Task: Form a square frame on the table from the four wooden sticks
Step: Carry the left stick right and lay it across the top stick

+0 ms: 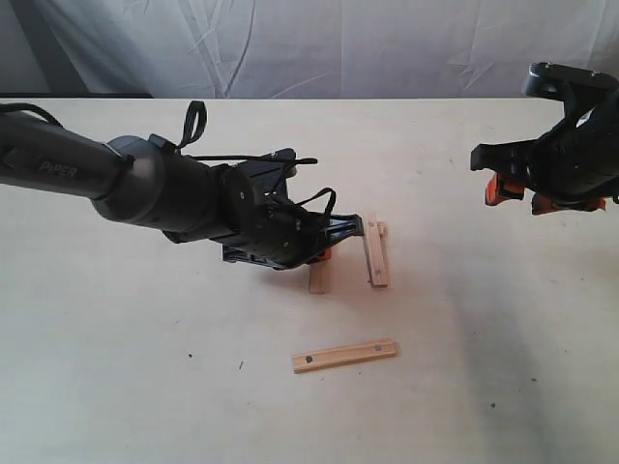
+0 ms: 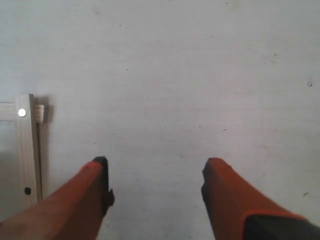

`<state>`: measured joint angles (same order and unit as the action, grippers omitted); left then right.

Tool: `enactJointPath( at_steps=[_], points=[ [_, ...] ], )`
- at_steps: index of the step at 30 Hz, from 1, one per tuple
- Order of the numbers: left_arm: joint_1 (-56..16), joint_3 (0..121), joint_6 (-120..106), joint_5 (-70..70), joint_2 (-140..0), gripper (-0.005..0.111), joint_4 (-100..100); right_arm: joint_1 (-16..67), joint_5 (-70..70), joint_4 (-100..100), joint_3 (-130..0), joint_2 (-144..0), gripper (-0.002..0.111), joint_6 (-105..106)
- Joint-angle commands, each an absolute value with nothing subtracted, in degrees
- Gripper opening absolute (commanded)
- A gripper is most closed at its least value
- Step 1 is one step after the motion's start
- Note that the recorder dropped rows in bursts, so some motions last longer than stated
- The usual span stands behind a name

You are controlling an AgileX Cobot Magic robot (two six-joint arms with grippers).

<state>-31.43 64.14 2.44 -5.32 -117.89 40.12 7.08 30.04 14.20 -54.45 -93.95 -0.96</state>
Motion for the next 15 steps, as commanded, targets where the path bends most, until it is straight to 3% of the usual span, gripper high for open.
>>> enactJointPath(
  at_steps=[1,8,15],
  points=[
    [-31.55,63.96,2.61,-5.17,-117.94,0.009,39.72,6.82,29.59,14.22,-54.60,-93.86,0.055,-0.65],
    [-31.55,63.96,2.38,-5.17,-117.40,0.043,38.71,6.82,29.59,14.22,-54.60,-93.86,0.055,-0.65],
    [-31.18,63.96,2.38,-5.61,-113.79,0.045,34.80,6.82,29.59,14.22,-54.60,-93.86,0.055,-0.37]
  ],
)
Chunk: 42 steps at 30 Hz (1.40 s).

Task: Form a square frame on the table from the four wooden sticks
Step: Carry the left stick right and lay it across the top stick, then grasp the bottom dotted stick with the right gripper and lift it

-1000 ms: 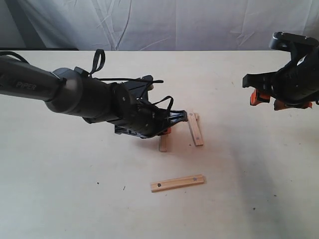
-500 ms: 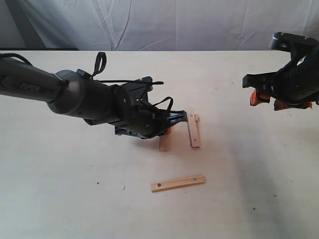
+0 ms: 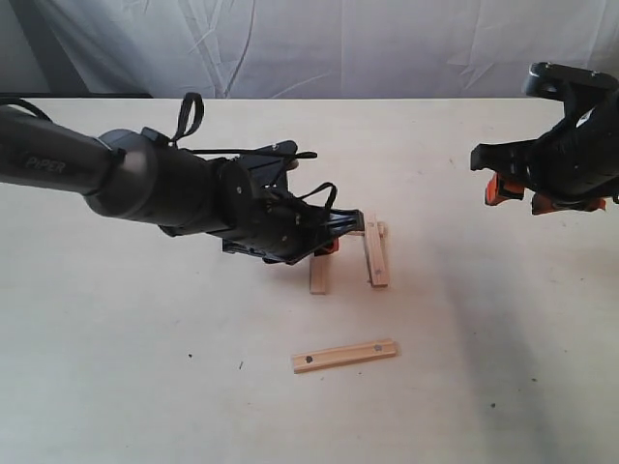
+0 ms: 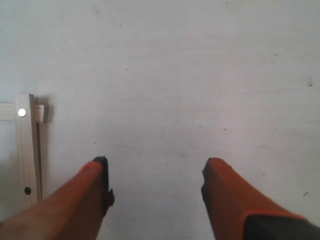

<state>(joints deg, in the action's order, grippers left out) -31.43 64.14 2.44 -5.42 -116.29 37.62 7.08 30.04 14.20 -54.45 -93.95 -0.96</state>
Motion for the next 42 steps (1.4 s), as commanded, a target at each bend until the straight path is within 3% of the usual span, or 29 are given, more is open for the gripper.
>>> enactJointPath(
  at_steps=[1,8,16,26,42],
  points=[
    [-30.88,63.96,2.38,-6.56,-113.20,0.045,34.37,6.82,29.59,14.22,-54.60,-93.75,0.055,0.00],
    [-21.02,63.96,2.38,-21.64,-104.64,0.041,23.28,7.87,34.45,17.53,-54.60,-89.53,0.055,18.51],
    [-9.87,63.96,2.38,-39.02,-89.59,0.000,5.72,20.41,42.32,31.91,-54.38,-89.12,0.055,48.55],
    [-9.87,59.88,-1.71,-36.58,-75.63,0.000,9.48,36.22,39.84,24.25,-54.26,-95.19,0.055,64.89],
    [-9.87,53.49,-0.98,-26.93,-74.04,0.000,13.70,40.69,33.87,22.34,-54.61,-107.64,0.055,68.76]
  ],
)
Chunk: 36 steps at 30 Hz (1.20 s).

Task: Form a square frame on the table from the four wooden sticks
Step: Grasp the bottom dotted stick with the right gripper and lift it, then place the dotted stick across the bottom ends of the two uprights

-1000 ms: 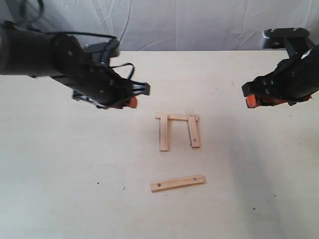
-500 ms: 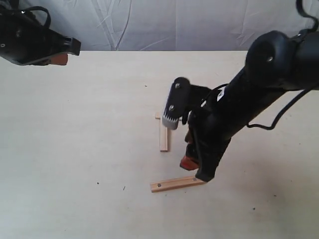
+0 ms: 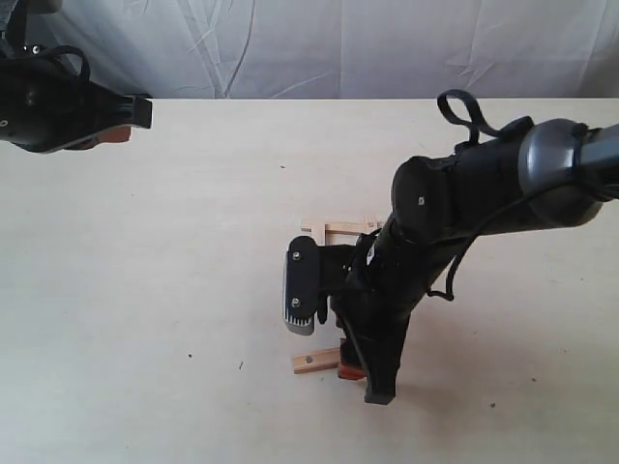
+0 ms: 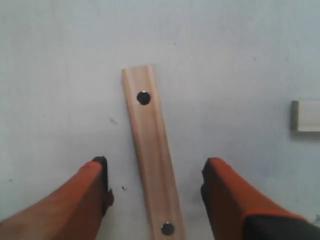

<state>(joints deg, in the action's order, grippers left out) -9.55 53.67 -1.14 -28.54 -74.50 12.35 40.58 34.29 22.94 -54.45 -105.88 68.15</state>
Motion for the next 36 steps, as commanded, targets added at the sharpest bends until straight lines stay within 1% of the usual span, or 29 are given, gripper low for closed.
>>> enactJointPath(
  at_steps=[1,3,5,7,8,9,12,15,18,27,36],
  points=[
    [-9.87,53.49,-0.98,-26.93,-74.04,0.000,13.74,40.69,33.87,22.34,-54.61,-108.19,0.055,68.76],
    [-9.87,53.49,-0.98,-26.93,-74.04,0.000,13.74,40.69,33.87,22.20,-54.61,-108.74,0.055,69.17],
    [-9.87,53.49,-0.98,-26.58,-74.04,0.000,14.41,40.69,33.77,22.06,-54.61,-108.98,0.045,69.71],
    [-9.87,53.49,-1.10,-26.13,-74.04,0.000,14.52,40.69,33.77,21.95,-54.61,-108.87,0.025,69.71],
    [-9.87,53.49,-1.10,-25.74,-74.04,0.000,14.52,40.69,33.64,21.95,-54.61,-108.87,0.009,69.71],
    [-9.87,53.49,-1.10,-25.63,-74.04,0.000,14.52,40.69,33.54,21.95,-54.61,-108.87,0.000,69.81],
    [-9.87,53.49,-1.10,-25.63,-74.04,0.000,14.52,40.69,33.76,17.74,-56.58,-106.63,0.000,69.81],
    [-9.87,53.49,-1.10,-25.63,-74.04,0.000,14.52,37.36,35.22,15.76,-62.91,-104.21,-0.001,68.74],
    [-9.87,53.49,-1.10,-25.60,-74.04,0.000,14.62,35.95,35.94,14.64,-65.46,-105.15,-0.001,68.74],
    [-9.87,53.49,-1.10,-24.98,-74.04,0.000,15.01,34.33,30.93,10.85,-65.83,-110.96,-0.001,68.74],
    [-9.87,53.49,-1.10,-24.63,-74.04,0.000,15.01,34.33,29.70,10.85,-65.83,-114.36,-0.001,67.37]
  ],
)
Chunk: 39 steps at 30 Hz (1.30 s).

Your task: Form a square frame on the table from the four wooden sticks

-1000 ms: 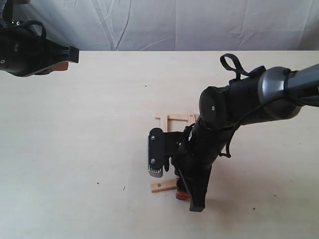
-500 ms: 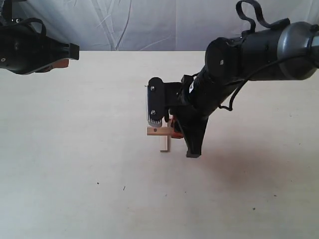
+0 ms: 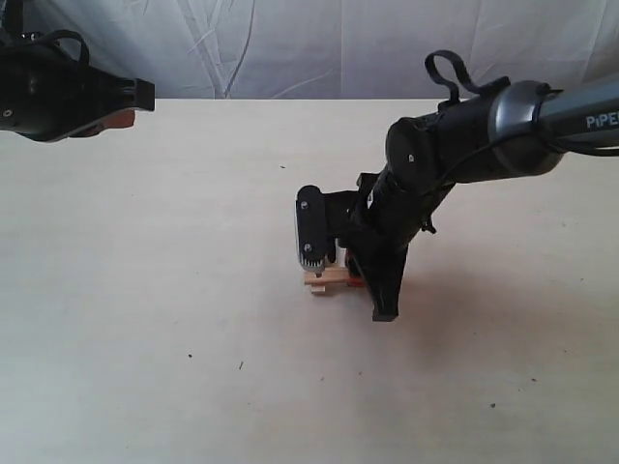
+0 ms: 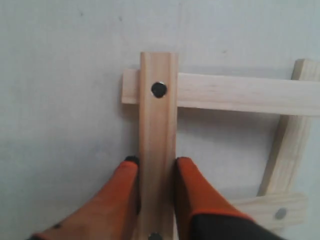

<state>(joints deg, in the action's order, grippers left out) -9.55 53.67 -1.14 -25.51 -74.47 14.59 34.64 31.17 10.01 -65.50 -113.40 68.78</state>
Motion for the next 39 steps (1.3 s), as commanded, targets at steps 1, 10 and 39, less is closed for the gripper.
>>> enactJointPath(
  at_steps=[1,10,39],
  points=[
    [-9.87,53.49,-1.10,-24.51,-74.04,0.000,15.01,34.33,29.47,11.15,-65.83,-114.34,-0.001,66.78],
    [-9.87,53.49,-1.10,-24.41,-74.04,0.000,15.01,34.33,28.49,12.07,-65.83,-114.34,0.026,64.28],
    [-9.87,33.25,-1.73,-11.03,-42.47,0.000,9.42,15.45,26.57,11.13,-38.40,-54.44,0.001,15.45]
  ],
)
